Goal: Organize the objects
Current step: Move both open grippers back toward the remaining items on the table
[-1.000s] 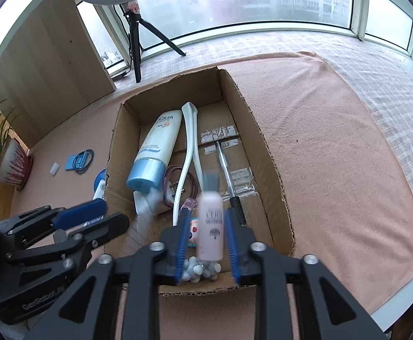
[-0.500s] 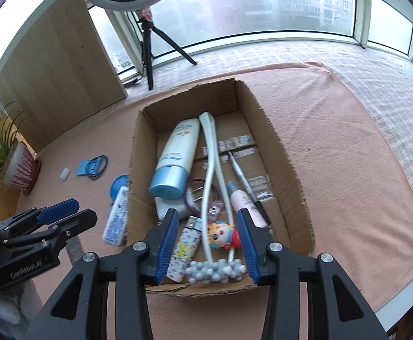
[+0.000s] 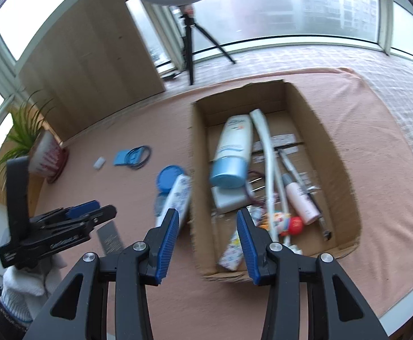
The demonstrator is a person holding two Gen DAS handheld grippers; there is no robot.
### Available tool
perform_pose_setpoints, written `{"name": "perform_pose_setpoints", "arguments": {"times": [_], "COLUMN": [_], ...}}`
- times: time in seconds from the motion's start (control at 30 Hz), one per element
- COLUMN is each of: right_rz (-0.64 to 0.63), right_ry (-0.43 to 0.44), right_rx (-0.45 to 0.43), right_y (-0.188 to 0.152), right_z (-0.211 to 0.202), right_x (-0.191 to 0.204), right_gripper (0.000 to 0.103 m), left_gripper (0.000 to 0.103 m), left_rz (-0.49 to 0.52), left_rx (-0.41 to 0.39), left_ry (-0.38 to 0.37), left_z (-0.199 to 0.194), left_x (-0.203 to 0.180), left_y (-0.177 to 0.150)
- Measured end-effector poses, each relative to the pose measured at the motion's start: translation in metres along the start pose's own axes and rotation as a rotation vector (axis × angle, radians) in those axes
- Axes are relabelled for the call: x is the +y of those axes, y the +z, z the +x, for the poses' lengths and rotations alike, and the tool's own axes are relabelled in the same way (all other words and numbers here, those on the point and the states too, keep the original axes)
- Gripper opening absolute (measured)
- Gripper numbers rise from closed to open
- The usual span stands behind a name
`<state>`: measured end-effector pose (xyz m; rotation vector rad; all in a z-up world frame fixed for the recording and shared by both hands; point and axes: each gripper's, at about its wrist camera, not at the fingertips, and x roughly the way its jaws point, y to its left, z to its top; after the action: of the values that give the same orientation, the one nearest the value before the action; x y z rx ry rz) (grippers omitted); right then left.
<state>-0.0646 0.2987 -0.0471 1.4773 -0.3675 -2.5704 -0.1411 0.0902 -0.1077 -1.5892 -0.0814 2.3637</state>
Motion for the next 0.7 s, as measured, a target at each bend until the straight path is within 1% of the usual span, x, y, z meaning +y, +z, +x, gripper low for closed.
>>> {"name": "perform_pose_setpoints", "arguments": {"times": [0.1, 0.23, 0.37, 0.53, 0.7], "right_rz": [-0.028, -0.069, -0.096, -0.093, -0.072], "right_ry": [0.030, 0.055, 0.067, 0.092, 0.124], "right_rx": [0.018, 0.049, 0.069, 0.101, 0.150], "right_y": [-0.003, -0.003, 0.006, 0.031, 0.063], "right_z": [0.007, 0.020, 0.035, 0.062, 0.098], "right_x": [0.017, 0.039, 0.057, 0.075, 0.094], "right_gripper": [0.039, 0.039, 0.039, 0.039, 0.039], "left_gripper": [0.054, 0.054, 0.054, 0.054, 0.054], "left_rz": [-0.012, -0.052, -0.076, -0.104, -0.145], "left_rx": [0.011, 0.021, 0.013, -0.018, -0.041], "left_ry": [0.012, 0.015, 0.037, 0.062, 0.074], "left_z": [0.001, 0.001, -0.003, -0.011, -0.016], "left_x": [0.010, 0.029, 0.048, 0.077, 0.106], "left_y": [-0.007, -0.017, -0.016, -0.004, 0.013]}}
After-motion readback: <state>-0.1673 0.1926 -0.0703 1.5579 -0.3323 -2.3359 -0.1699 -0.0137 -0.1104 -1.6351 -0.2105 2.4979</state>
